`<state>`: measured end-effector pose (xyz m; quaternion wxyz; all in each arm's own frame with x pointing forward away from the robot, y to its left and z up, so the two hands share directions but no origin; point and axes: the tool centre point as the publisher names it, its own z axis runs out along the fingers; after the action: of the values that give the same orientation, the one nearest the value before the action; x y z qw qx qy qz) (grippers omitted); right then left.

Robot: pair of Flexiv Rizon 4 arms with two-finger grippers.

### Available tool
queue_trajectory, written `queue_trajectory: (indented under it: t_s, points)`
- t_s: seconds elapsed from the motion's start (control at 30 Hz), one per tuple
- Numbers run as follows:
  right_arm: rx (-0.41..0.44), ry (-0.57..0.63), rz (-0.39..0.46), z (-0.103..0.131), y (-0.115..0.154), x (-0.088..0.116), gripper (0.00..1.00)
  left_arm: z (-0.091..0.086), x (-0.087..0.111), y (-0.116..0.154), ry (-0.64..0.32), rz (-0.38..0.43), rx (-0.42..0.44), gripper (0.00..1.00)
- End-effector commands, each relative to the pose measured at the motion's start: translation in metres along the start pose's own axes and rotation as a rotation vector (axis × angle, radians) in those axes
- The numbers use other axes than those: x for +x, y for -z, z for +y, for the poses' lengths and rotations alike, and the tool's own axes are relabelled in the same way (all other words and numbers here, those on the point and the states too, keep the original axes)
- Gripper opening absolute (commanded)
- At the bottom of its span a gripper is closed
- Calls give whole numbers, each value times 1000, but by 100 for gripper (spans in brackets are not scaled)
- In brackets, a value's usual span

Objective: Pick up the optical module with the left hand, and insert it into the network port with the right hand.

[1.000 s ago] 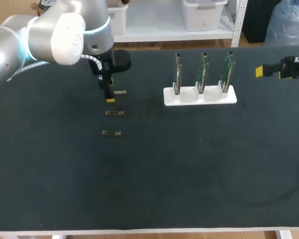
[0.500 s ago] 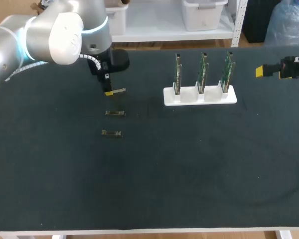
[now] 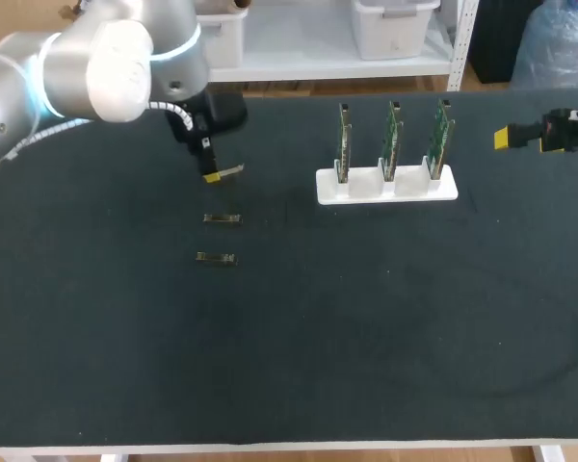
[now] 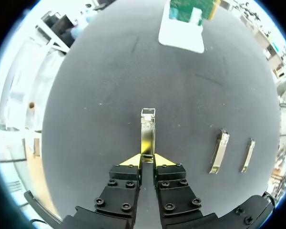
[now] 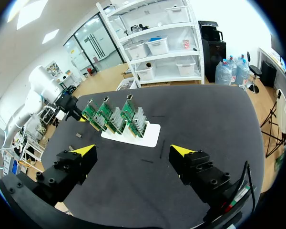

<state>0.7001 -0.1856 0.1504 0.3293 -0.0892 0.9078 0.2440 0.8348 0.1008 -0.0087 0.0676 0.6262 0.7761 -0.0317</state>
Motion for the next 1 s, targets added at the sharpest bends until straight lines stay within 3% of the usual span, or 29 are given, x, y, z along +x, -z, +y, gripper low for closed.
queue_trajectory:
  t_s: [0.03,0.33,0.57,0.8,1.0]
  points:
    - [4,-1,-1,1,0,0,100,0,2,8,48,-77,11,0]
    - [4,-1,-1,1,0,0,100,7,-3,37,198,-268,2,0]
    - [4,-1,-1,1,0,0,100,15,-3,79,322,-486,-37,0]
    - [4,-1,-1,1,0,0,100,7,-6,121,350,-672,-95,0]
    - [4,-1,-1,1,0,0,100,-7,-7,146,342,-783,-116,0]
